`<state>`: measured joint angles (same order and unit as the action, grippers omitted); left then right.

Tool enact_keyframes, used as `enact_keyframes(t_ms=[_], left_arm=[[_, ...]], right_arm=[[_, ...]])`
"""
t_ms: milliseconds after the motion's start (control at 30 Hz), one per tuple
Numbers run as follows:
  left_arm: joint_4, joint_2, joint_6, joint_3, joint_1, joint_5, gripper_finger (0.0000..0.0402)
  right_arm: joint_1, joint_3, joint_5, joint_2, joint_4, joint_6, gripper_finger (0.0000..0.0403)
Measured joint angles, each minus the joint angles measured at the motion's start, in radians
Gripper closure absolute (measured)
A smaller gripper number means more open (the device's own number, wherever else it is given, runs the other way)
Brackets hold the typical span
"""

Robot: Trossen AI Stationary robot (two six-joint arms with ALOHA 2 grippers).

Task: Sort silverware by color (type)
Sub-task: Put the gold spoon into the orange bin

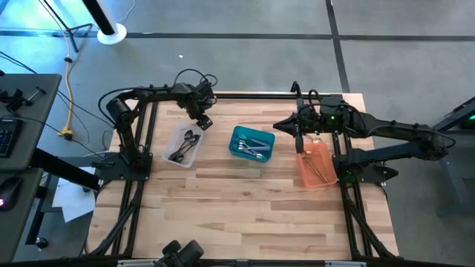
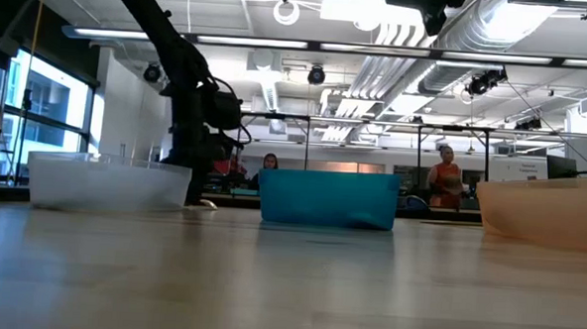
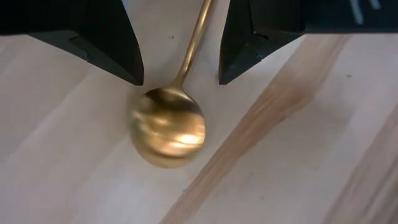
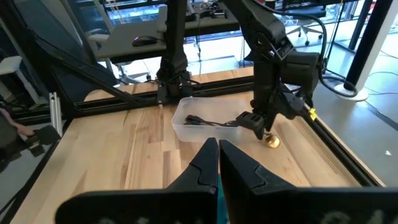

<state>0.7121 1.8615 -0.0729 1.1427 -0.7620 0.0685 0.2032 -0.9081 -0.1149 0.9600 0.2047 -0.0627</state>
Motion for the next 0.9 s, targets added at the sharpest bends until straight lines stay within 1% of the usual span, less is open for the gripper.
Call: enact_keyframes(t_ms=[333, 433, 500, 567, 800, 833, 900], left_arm=[[-0.020, 0.023, -0.004, 0.002, 0.000, -0.031, 0.0202], [-0.029, 0.024, -0.008, 0.001, -0.003, -0.033, 0.0210], [-0.030, 0.024, -0.009, 0.001, -0.003, -0.039, 0.0228], [-0.030, 0.025, -0.010, 0.001, -0.004, -0.045, 0.0254], [-0.029, 0.025, -0.012, 0.001, -0.005, -0.052, 0.0383], [-0.029, 0.025, -0.015, 0.002, -0.005, -0.053, 0.0391], [-0.029, 0.025, -0.015, 0.002, -0.005, -0.051, 0.0390]], right_arm=[[0.007, 0.000, 0.001, 0.000, 0.000, -0.008, 0.0403], [0.007, 0.000, 0.001, 0.000, 0.000, -0.008, 0.0403], [0.007, 0.000, 0.000, 0.000, 0.000, -0.008, 0.0403], [0.007, 0.000, 0.000, 0.000, 0.000, -0.008, 0.0403], [0.007, 0.000, 0.000, 0.000, 0.000, -0.008, 0.0403], [0.007, 0.000, 0.000, 0.000, 0.000, -0.008, 0.0403], [0.007, 0.000, -0.001, 0.000, 0.000, -0.008, 0.0403]])
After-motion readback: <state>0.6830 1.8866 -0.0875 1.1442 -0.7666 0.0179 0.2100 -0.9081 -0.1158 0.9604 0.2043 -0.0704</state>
